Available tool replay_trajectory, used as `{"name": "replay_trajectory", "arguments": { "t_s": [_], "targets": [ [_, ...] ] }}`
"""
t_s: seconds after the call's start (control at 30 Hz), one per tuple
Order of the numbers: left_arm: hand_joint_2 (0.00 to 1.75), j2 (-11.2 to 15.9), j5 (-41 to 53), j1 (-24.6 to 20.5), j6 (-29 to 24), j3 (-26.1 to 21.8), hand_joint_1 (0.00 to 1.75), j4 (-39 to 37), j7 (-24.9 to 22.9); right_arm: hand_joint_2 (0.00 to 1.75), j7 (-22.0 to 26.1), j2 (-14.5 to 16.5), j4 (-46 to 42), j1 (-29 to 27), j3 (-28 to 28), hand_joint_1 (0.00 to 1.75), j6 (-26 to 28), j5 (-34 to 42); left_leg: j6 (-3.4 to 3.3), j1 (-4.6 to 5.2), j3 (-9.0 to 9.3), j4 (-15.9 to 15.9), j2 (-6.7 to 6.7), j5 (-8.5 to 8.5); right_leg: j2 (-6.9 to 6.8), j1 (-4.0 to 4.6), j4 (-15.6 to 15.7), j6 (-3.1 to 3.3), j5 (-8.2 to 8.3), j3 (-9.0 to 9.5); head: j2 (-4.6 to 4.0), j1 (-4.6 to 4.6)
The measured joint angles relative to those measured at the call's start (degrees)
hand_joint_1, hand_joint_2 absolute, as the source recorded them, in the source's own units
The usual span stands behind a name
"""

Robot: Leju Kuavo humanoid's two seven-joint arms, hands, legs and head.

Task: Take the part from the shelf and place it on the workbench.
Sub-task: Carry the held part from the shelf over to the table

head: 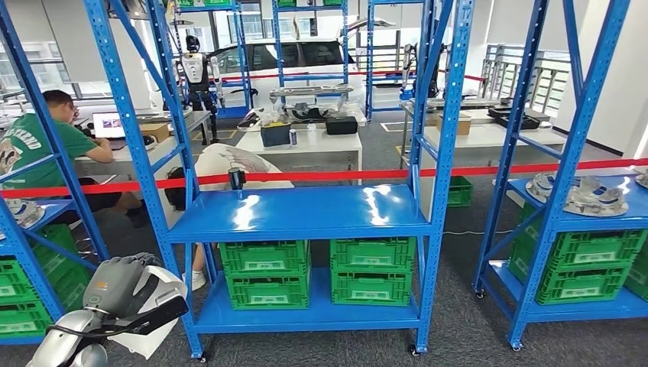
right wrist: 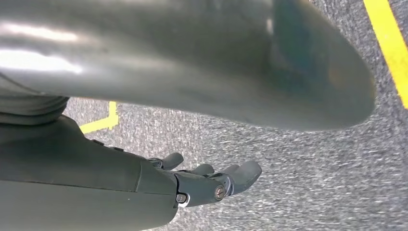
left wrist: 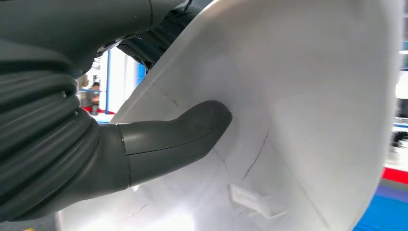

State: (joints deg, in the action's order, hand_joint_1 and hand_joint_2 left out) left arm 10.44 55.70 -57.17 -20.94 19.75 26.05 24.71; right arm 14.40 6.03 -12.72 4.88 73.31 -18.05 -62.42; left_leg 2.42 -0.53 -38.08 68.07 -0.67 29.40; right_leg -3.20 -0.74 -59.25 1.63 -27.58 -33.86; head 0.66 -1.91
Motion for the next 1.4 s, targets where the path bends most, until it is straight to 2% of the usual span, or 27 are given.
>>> {"name": "replay_trajectory", "arguments": {
  "t_s": [0.07, 0.1, 0.17, 0.2, 0.27, 0.33, 0.4, 0.43, 0.47, 0.5, 0.57, 0.63, 0.7, 0.73, 0.77, 0.83, 0.87, 0.93, 0.97, 1.0, 1.07, 1.13, 1.2, 1.23, 1.3, 1.33, 1.4],
  "targets": [
    [1.75, 0.03, 0.22, -0.34, 0.0, -0.26, 1.5, 0.18, -0.22, 0.0, 0.01, -0.05, 0.0, 0.04, 0.0, 0.0, 0.0, -0.01, -0.43, 0.47, 3.33, -6.72, -2.36, -2.23, -1.03, 0.27, -0.07, -0.32, -0.07, 0.0, 0.0, 0.02],
    [1.75, 0.02, 0.29, -0.51, 0.01, -0.37, 1.5, 0.27, -0.29, 0.0, -0.02, -0.09, 0.0, 0.04, 0.0, 0.0, 0.0, -0.02, -0.78, 0.74, 4.1, -8.51, -3.05, -2.53, -1.56, 0.42, -0.06, -0.56, -0.06, -0.02, 0.0, 0.05],
    [1.75, 0.09, 0.36, -0.66, 0.06, -0.54, 1.5, 0.37, -0.34, 0.0, -0.24, -0.14, 0.0, 0.06, 0.0, 0.0, 0.0, -0.16, -1.62, 1.03, 4.13, -9.34, -2.36, -2.56, -2.71, 0.54, 0.06, -1.1, 0.04, 0.0, 0.0, 0.13],
    [1.75, 0.17, 0.38, -0.64, 0.08, -0.6, 1.5, 0.42, -0.34, 0.0, -0.39, -0.15, 0.0, 0.1, 0.0, 0.0, 0.0, -0.26, -2.02, 0.98, 4.06, -9.52, -1.77, -2.8, -2.63, 0.44, -0.02, -1.4, -0.11, -0.02, 0.0, 0.15],
    [1.75, 0.28, 0.45, -0.73, 0.09, -0.66, 1.5, 0.52, -0.34, 0.0, -0.62, -0.15, 0.01, 0.13, 0.0, 0.0, -0.01, -0.43, -2.88, 0.77, 4.01, -9.87, -0.6, -3.27, -0.53, 0.22, -2.39, -1.87, -1.86, -1.04, 0.0, 0.15],
    [1.75, 0.2, 0.52, -0.73, 0.09, -0.68, 1.5, 0.58, -0.34, 0.0, -0.68, -0.15, 0.02, -0.01, 0.0, 0.0, -0.01, -0.5, -3.43, 0.71, 3.83, -9.95, 0.56, -3.54, 2.1, 0.12, -9.01, -2.02, -5.33, -4.08, 0.0, 0.16],
    [1.75, 0.08, 0.58, -0.37, 0.09, -0.69, 1.5, 0.56, -0.34, 0.0, -0.73, -0.2, 0.02, -0.17, 0.0, 0.0, 0.0, -0.52, -3.63, 0.78, 3.55, -9.8, 2.01, -3.66, 2.84, 0.2, -15.41, -1.97, -7.35, -7.19, 0.0, 0.18],
    [1.75, 0.04, 0.62, -0.14, 0.09, -0.69, 1.5, 0.55, -0.35, 0.0, -0.74, -0.23, 0.02, -0.21, 0.0, 0.0, 0.0, -0.52, -3.65, 0.79, 3.43, -9.67, 2.8, -3.69, 2.98, 0.22, -16.18, -1.9, -6.95, -7.64, 0.0, 0.18],
    [1.75, 0.03, 0.64, 0.03, 0.09, -0.7, 1.5, 0.55, -0.36, 0.0, -0.73, -0.24, 0.02, -0.21, 0.0, 0.0, 0.0, -0.52, -3.63, 0.77, 3.36, -9.49, 3.58, -3.69, 3.15, 0.21, -14.57, -1.81, -5.5, -6.93, 0.0, 0.17],
    [1.75, 0.03, 0.67, 0.12, 0.1, -0.7, 1.5, 0.56, -0.38, 0.0, -0.72, -0.25, 0.02, -0.2, 0.0, 0.0, 0.0, -0.52, -3.55, 0.71, 3.31, -9.27, 4.3, -3.65, 3.64, 0.13, -11.19, -1.72, -3.5, -5.31, 0.0, 0.17],
    [1.75, -0.04, 0.69, 0.09, 0.11, -0.73, 1.5, 0.58, -0.54, 0.0, -0.68, -0.25, 0.02, -0.18, 0.0, 0.0, 0.0, -0.52, -3.12, 0.69, 2.95, -8.7, 5.68, -3.51, 6.1, -0.22, -4.2, -1.67, -0.99, -1.92, 0.0, 0.15],
    [1.75, -0.09, 0.7, 0.0, 0.12, -0.78, 1.5, 0.6, -0.72, 0.0, -0.68, -0.26, 0.02, -0.2, 0.0, 0.0, 0.0, -0.51, -2.35, 0.56, 2.36, -8.45, 6.99, -3.68, 7.45, -0.31, -1.43, -1.6, -0.76, -0.62, 0.0, 0.14],
    [1.75, 0.03, 0.72, 0.08, 0.13, -0.9, 1.5, 0.6, -0.82, 0.0, -0.7, -0.24, 0.02, -0.14, 0.0, 0.0, 0.0, -0.5, -1.53, 0.26, 1.84, -8.63, 8.18, -4.08, 6.2, -0.16, -1.01, -1.07, -0.48, -0.49, 0.0, 0.17],
    [1.75, 0.2, 0.74, 0.12, 0.13, -0.97, 1.5, 0.58, -0.87, 0.0, -0.69, -0.23, 0.02, -0.05, 0.0, 0.0, 0.0, -0.5, -1.27, 0.25, 1.47, -8.33, 7.71, -3.9, 5.55, -0.16, -0.75, -0.69, -0.27, -0.42, 0.0, 0.16],
    [1.75, 0.33, 0.76, 0.11, 0.13, -1.03, 1.5, 0.58, -0.97, 0.0, -0.68, -0.22, 0.02, 0.02, 0.0, 0.0, 0.0, -0.5, -1.03, 0.23, 0.73, -7.09, 6.43, -3.13, 4.9, -0.21, -0.46, -0.29, -0.06, -0.35, 0.0, 0.12],
    [1.75, 0.5, 0.82, 0.01, 0.14, -1.08, 1.5, 0.55, -1.21, 0.0, -0.71, -0.22, 0.02, -0.05, 0.0, 0.0, 0.0, -0.5, -0.58, 0.22, -1.95, -1.45, 2.89, -0.14, 3.66, -0.17, -0.15, 0.18, 0.15, -0.28, 0.0, 0.01],
    [1.75, 0.48, 0.86, 0.02, 0.17, -1.09, 1.5, 0.5, -1.31, 0.0, -0.74, -0.22, 0.02, -0.17, 0.0, 0.0, 0.0, -0.5, -0.31, 0.14, -3.62, 2.21, 1.86, 1.44, 2.98, -0.11, -0.14, 0.28, 0.15, -0.3, 0.0, -0.02],
    [1.75, 0.45, 0.98, 0.21, 0.3, -1.09, 1.5, 0.36, -1.43, 0.0, -0.76, -0.22, 0.02, -0.33, 0.0, 0.0, 0.0, -0.5, -0.01, 0.02, -5.42, 6.3, 1.25, 2.39, 1.49, -0.02, -0.14, 0.34, 0.08, -0.32, 0.0, -0.03],
    [1.75, 0.45, 1.05, 0.27, 0.37, -1.09, 1.5, 0.29, -1.45, 0.0, -0.75, -0.22, 0.02, -0.32, 0.0, 0.0, 0.0, -0.5, 0.0, 0.0, -4.85, 5.39, 1.06, 1.42, 0.77, 0.01, -0.15, 0.33, 0.05, -0.32, 0.0, -0.02],
    [1.75, 0.47, 1.11, 0.25, 0.41, -1.1, 1.5, 0.26, -1.48, 0.0, -0.75, -0.21, 0.02, -0.29, 0.0, 0.0, 0.0, -0.51, -0.09, 0.04, -3.19, 2.38, 0.53, -0.28, 0.05, 0.05, -0.15, 0.29, 0.01, -0.28, 0.0, -0.03],
    [1.75, 0.49, 1.2, 0.05, 0.41, -1.14, 1.5, 0.31, -1.43, 0.0, -0.72, -0.21, 0.02, -0.23, 0.0, 0.0, 0.0, -0.52, -0.51, 0.5, 1.03, -5.42, -2.1, -3.0, -1.27, 0.28, -0.19, 0.03, -0.16, -0.16, 0.0, -0.02],
    [1.75, 0.49, 1.2, -0.13, 0.29, -1.2, 1.5, 0.38, -1.19, 0.0, -0.69, -0.2, 0.02, -0.22, 0.0, 0.0, 0.0, -0.58, -1.19, 1.11, 3.02, -9.24, -3.48, -3.57, -2.5, 0.54, -0.19, -0.44, -0.32, -0.01, 0.0, 0.01],
    [1.75, 0.69, 0.99, -0.11, 0.13, -1.37, 1.5, 0.41, -0.74, 0.0, -0.68, -0.2, 0.02, -0.19, -0.01, 0.0, 0.0, -0.73, -1.94, 1.25, 3.11, -9.6, -2.12, -3.71, -3.62, 0.56, -0.07, -1.03, -0.45, 0.26, 0.0, 0.05],
    [1.75, 0.82, 0.85, -0.14, 0.07, -1.46, 1.5, 0.43, -0.51, 0.0, -0.68, -0.2, 0.02, -0.12, -0.01, 0.0, 0.0, -0.82, -2.27, 1.13, 3.19, -9.82, -1.46, -3.91, -3.12, 0.45, -0.33, -1.36, -0.73, 0.29, 0.0, 0.05],
    [1.75, 0.9, 0.68, -0.39, -0.04, -1.66, 1.5, 0.46, -0.2, 0.0, -0.68, -0.18, 0.02, -0.04, -0.03, 0.0, -0.19, -0.96, -2.99, 0.78, 3.38, -10.23, -0.25, -4.29, -0.33, 0.26, -3.34, -1.83, -2.7, -0.92, 0.0, 0.07],
    [1.75, 0.77, 0.67, -0.51, -0.07, -1.75, 1.5, 0.45, -0.12, 0.0, -0.69, -0.17, 0.02, -0.09, -0.04, 0.0, -0.37, -0.99, -3.22, 0.73, 3.32, -10.27, 0.34, -4.36, 1.4, 0.16, -6.54, -1.92, -4.38, -2.39, 0.0, 0.07],
    [1.75, 0.48, 0.67, -0.5, -0.09, -1.92, 1.5, 0.36, -0.07, 0.0, -0.73, -0.18, 0.02, -0.34, -0.03, 0.0, -0.68, -1.01, -3.51, 0.74, 3.14, -10.15, 1.83, -4.41, 2.76, 0.17, -13.82, -1.96, -7.32, -5.93, 0.0, 0.09]
  ]
}}
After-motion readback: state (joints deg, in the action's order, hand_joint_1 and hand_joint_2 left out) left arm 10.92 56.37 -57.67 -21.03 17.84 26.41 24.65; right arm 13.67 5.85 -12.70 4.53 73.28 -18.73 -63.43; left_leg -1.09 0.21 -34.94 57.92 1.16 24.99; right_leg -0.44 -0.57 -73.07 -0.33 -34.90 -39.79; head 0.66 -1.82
